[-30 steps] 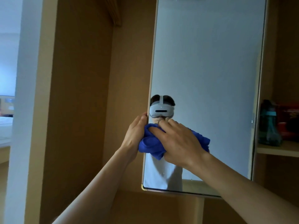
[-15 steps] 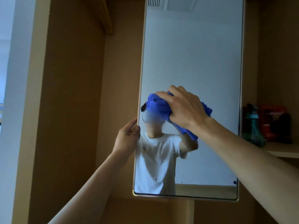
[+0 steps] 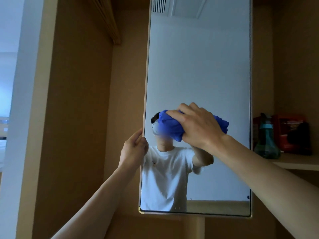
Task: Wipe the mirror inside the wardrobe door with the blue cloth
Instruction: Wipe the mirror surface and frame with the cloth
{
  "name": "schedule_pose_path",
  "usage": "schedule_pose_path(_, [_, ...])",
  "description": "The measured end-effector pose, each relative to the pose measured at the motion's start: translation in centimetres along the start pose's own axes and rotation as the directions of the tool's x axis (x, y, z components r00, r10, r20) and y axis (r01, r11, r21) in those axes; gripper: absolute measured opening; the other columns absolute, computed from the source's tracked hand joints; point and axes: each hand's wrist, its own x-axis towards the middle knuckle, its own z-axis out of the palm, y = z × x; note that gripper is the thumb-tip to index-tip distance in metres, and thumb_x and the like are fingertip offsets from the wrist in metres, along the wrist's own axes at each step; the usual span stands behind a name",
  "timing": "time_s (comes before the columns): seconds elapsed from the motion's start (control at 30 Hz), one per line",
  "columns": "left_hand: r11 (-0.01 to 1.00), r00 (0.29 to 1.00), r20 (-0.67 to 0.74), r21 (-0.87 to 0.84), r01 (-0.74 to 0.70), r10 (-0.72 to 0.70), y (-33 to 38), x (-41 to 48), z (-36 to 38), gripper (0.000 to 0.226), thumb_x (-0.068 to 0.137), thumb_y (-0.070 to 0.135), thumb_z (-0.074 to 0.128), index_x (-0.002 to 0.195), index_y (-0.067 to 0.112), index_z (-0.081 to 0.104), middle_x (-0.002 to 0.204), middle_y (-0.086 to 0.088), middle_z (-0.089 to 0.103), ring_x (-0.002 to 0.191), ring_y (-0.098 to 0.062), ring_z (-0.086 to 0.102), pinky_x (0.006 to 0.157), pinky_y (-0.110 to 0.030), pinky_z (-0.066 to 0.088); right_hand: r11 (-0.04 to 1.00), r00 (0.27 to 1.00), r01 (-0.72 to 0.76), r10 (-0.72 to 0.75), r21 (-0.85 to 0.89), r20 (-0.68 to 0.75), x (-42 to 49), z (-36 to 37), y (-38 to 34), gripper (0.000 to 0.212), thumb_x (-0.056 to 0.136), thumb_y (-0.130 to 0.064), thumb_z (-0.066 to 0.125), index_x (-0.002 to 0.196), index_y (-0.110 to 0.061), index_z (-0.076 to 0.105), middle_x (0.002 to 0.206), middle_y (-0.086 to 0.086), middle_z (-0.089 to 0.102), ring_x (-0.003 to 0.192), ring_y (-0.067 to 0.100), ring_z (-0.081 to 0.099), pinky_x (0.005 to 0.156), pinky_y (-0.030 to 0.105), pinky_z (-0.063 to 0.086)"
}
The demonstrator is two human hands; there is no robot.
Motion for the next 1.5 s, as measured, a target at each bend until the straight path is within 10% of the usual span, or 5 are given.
schedule_pose_path(0.3, [0.998,1.000,-0.023,0.054,-0.012,0.013,-0.1,0.6,-0.2,0.035,0.100,0.006,0.044,0.113,0.025,0.071,0.075,-0.015,0.068,0.064,-0.025,0.057,0.062,-0.041,0.049,0.998,0.995,0.057,-0.060,0.038,0.076,-5.4,2.2,-1.8,0.059,0.070,-0.016,0.068,0.128,-0.023,0.057,0.107,0.001,0.058,0.090,0.025,0.054,0.064,0.032,0.033])
schedule_pose_path(0.53, [0.989,0.994,-0.080,0.135,-0.063,0.074,-0.3,0.0,-0.1,0.032,0.105,0.009,0.047,0.116,0.037,0.057,0.067,0.012,0.067,0.055,0.010,0.061,0.048,-0.005,0.045,0.995,0.992,0.102,-0.102,0.001,0.074,-7.1,3.3,-2.3,0.057,0.070,-0.022,0.074,0.125,-0.022,0.060,0.106,0.003,0.061,0.084,0.022,0.056,0.066,0.031,0.039])
schedule_pose_path(0.8, [0.971,0.988,-0.104,0.225,-0.086,0.112,-0.8,-0.3,0.2,0.034,0.106,0.015,0.047,0.137,0.024,0.058,0.077,0.002,0.069,0.057,0.004,0.063,0.048,-0.008,0.044,0.999,0.999,-0.042,0.042,0.013,0.020,-3.7,0.7,1.0,0.054,0.081,-0.035,0.039,0.132,-0.024,0.053,0.108,0.003,0.055,0.094,0.027,0.052,0.067,0.036,0.041])
schedule_pose_path(0.93, [0.954,0.989,-0.081,0.283,-0.095,0.123,-1.1,-0.1,0.1,0.037,0.107,0.021,0.045,0.141,0.029,0.056,0.087,0.004,0.071,0.079,-0.012,0.067,0.062,-0.027,0.046,0.988,0.986,-0.156,0.156,0.016,-0.057,-1.4,-0.5,4.0,0.047,0.085,-0.024,0.056,0.131,-0.031,0.051,0.109,0.000,0.053,0.098,0.026,0.051,0.063,0.036,0.042])
schedule_pose_path(1.5, [0.955,0.987,-0.077,0.274,-0.112,0.138,-1.6,0.0,0.2,0.036,0.109,0.023,0.044,0.143,0.027,0.054,0.084,0.018,0.065,0.068,0.014,0.062,0.049,-0.007,0.045,0.996,0.995,-0.089,0.089,-0.005,0.034,-7.7,2.2,3.2,0.055,0.081,-0.019,0.058,0.134,-0.030,0.049,0.108,-0.004,0.052,0.093,0.023,0.049,0.075,0.043,0.047])
